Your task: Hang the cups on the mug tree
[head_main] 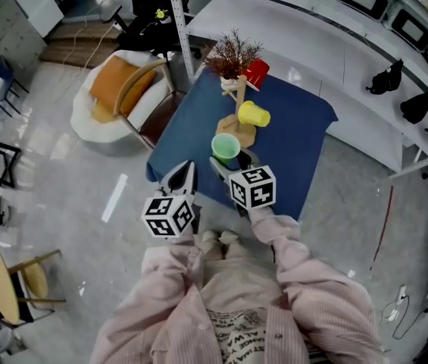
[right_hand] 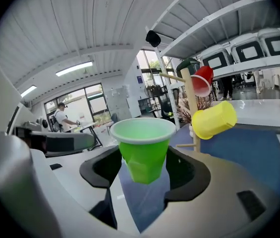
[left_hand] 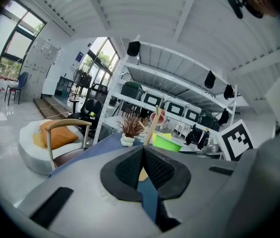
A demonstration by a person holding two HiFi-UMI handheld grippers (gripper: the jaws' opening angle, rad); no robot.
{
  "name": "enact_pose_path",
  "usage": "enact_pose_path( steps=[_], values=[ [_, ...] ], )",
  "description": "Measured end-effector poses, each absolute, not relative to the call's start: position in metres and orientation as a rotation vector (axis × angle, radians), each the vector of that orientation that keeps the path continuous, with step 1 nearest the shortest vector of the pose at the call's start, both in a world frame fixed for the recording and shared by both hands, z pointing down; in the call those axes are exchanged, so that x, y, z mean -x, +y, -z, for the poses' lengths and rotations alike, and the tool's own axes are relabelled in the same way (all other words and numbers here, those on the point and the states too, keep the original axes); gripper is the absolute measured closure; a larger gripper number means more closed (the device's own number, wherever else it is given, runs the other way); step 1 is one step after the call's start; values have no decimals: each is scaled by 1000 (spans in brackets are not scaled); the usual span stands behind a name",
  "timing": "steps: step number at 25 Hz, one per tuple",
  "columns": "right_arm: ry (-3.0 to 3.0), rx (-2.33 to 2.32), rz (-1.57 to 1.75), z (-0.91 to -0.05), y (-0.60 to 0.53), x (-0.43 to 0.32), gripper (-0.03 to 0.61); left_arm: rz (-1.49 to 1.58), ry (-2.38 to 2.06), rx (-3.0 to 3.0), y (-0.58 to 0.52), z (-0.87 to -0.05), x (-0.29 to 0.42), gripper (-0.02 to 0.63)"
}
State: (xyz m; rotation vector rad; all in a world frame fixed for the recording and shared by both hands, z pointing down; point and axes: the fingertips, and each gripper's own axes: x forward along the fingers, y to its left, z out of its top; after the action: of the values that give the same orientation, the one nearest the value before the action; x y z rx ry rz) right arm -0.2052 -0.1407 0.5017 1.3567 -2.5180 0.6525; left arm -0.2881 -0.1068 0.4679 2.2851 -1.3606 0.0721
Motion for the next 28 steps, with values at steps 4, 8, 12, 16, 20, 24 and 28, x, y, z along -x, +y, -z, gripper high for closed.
enact_pose_path(
  steps=[4,8,12,16,20,24,28],
  values=[
    [-2547,-1368,-708,-484,-151,207,304,-68,-1344,-2315,-110,-459,290,615],
    [-2549,-1407,-769,-473,-163,207,305,-53,-1328,-2335,-115,-452,295,615],
    [-2552,-1435,-834,-464,-167,212,305,-41,-1304,-2358,-120,-444,303,615],
    [-2560,-1445,-888,-456,-172,217,305,-35,-1279,-2381,-126,-438,307,615],
    [-2566,-1456,-935,-450,-178,220,307,-22,-1251,-2410,-131,-432,308,615],
    [-2576,-1471,-994,-446,-185,220,305,-12,-1235,-2436,-136,-427,309,615],
    [-2596,-1475,-1036,-435,-192,222,307,-8,-1222,-2454,-139,-423,311,615]
  ],
)
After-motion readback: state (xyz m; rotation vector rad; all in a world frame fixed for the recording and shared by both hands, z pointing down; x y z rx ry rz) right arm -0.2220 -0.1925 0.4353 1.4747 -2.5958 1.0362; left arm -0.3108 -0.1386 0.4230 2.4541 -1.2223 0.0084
